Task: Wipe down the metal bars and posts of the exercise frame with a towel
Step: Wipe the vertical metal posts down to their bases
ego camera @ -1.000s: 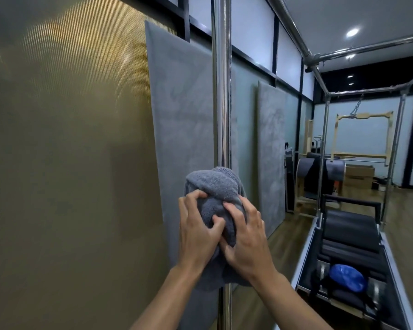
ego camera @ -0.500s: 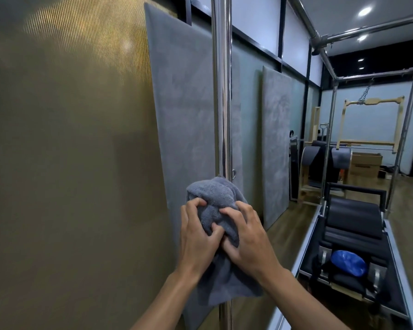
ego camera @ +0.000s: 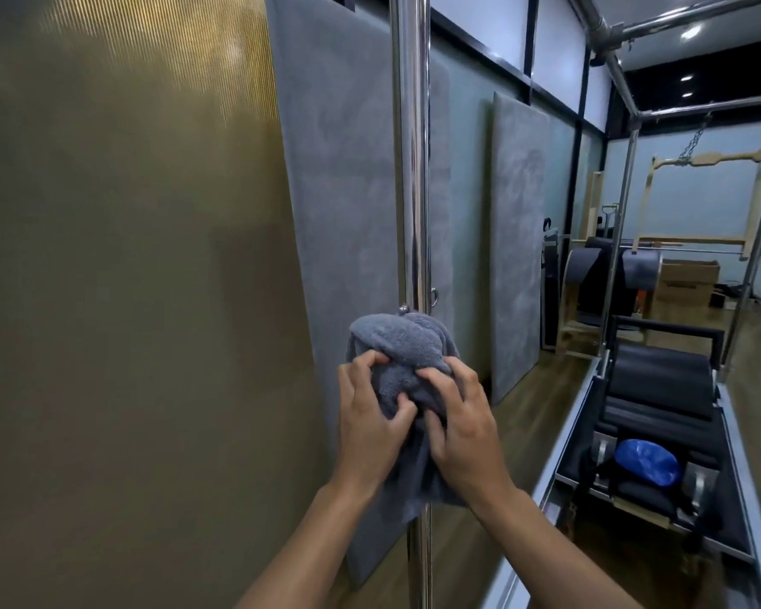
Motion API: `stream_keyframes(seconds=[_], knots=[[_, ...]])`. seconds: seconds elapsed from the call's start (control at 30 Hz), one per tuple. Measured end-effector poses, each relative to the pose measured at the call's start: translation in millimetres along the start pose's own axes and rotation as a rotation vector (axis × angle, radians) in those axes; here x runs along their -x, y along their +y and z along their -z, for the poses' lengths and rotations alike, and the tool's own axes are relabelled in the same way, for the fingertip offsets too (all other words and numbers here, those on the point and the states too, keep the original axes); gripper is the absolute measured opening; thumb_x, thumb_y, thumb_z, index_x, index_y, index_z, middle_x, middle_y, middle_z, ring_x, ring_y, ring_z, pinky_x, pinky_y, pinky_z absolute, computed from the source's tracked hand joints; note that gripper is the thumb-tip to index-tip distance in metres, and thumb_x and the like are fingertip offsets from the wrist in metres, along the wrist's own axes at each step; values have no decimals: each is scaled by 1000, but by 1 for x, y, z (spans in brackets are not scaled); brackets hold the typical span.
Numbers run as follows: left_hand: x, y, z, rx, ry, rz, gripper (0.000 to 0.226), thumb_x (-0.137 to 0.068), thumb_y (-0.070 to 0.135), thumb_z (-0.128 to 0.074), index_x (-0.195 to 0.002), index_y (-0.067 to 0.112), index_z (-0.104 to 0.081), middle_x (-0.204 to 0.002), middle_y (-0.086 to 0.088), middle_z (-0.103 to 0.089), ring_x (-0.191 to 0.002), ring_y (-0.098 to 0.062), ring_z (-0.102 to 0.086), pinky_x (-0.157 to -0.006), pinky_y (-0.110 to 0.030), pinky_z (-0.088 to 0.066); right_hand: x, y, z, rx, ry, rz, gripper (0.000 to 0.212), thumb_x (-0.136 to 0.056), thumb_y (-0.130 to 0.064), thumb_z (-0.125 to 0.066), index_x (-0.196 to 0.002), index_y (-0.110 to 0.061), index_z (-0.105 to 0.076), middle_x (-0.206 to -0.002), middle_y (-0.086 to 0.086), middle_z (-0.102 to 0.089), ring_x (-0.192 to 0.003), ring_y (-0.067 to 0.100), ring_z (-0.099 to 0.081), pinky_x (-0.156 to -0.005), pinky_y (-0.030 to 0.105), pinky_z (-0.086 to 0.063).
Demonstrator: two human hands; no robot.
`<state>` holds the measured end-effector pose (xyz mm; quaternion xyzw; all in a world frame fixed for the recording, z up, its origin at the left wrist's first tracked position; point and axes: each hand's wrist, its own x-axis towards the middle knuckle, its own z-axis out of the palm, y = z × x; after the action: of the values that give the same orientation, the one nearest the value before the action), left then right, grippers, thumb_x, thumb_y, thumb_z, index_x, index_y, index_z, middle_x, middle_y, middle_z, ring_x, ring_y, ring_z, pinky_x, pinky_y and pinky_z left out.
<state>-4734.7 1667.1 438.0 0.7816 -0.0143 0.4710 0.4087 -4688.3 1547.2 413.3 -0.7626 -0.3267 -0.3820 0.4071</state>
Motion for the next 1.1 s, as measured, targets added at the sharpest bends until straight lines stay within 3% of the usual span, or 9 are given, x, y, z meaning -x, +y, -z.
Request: stream_keyframes(seconds=[0.2, 0.43, 0.5, 0.67, 0.8, 0.9, 1.03, 1.1], knots=[[-23, 24, 7, 10, 58, -80, 49, -76, 14, -74, -119, 19, -50, -108, 5, -46, -94, 2, -46, -83, -6, -37, -49, -17, 20, -47, 71, 30, 46, -80, -5, -52, -123, -22, -52, -132, 0, -49, -121, 21, -48, -102, 37, -42], [10, 2, -3, -42, 5, -9, 49, -72, 2, -72, -113, 17, -50, -108, 2, -46, -98, 12, -43, -86, -2, -32, -2, -1, 8, -57, -47, -45, 50, -83, 2, -60, -120, -28, -45, -134, 1, -47, -117, 22, -50, -98, 41, -45], [8, 7, 1, -33, -2, 11, 47, -72, 2, -70, -112, 18, -49, -108, 2, -47, -92, 8, -42, -84, -3, -33, -9, -6, 16, -82, -63, -36, 45, -82, 2, -58, -118, -23, -50, -129, -2, -49, -114, 21, -51, -96, 40, -46], [6, 16, 8, 87, 58, 108, 46, -72, 15, -66, -110, 28, -42, -108, 2, -53, -98, -19, -55, -88, -36, -49, -34, -24, 28, -65, -90, 94, 41, -77, -3, -50, -116, -16, -56, -123, 0, -54, -110, 25, -53, -96, 41, -45], [33, 0, 5, 147, 1, 337, 41, -67, 26, -59, -101, 33, -37, -104, 0, -55, -96, -20, -56, -87, -50, -49, -15, -10, 19, 22, -304, 165, 40, -78, -12, -47, -116, -23, -56, -124, -3, -52, -102, 26, -52, -88, 48, -48], [28, 7, 1, 127, -7, 289, 41, -69, 21, -60, -104, 29, -40, -102, 4, -52, -96, -18, -54, -89, -48, -48, -13, -4, 24, -43, -242, 113, 39, -77, -2, -54, -112, -19, -57, -120, -2, -52, -106, 25, -52, -93, 45, -46], [-4, 29, 1, -17, 41, 41, 43, -80, 25, -67, -120, 23, -52, -112, 3, -44, -108, -14, -44, -99, -23, -36, -40, -14, 32, -152, 0, 61, 33, -86, -3, -62, -117, -11, -55, -115, 3, -53, -111, 20, -54, -98, 29, -44], [-16, 28, 1, -48, 75, 8, 39, -80, 27, -68, -118, 21, -58, -118, 0, -40, -113, -16, -42, -101, -21, -34, -43, -14, 26, -181, 56, 52, 36, -87, -6, -65, -121, -7, -53, -118, 4, -53, -114, 19, -54, -100, 29, -43]])
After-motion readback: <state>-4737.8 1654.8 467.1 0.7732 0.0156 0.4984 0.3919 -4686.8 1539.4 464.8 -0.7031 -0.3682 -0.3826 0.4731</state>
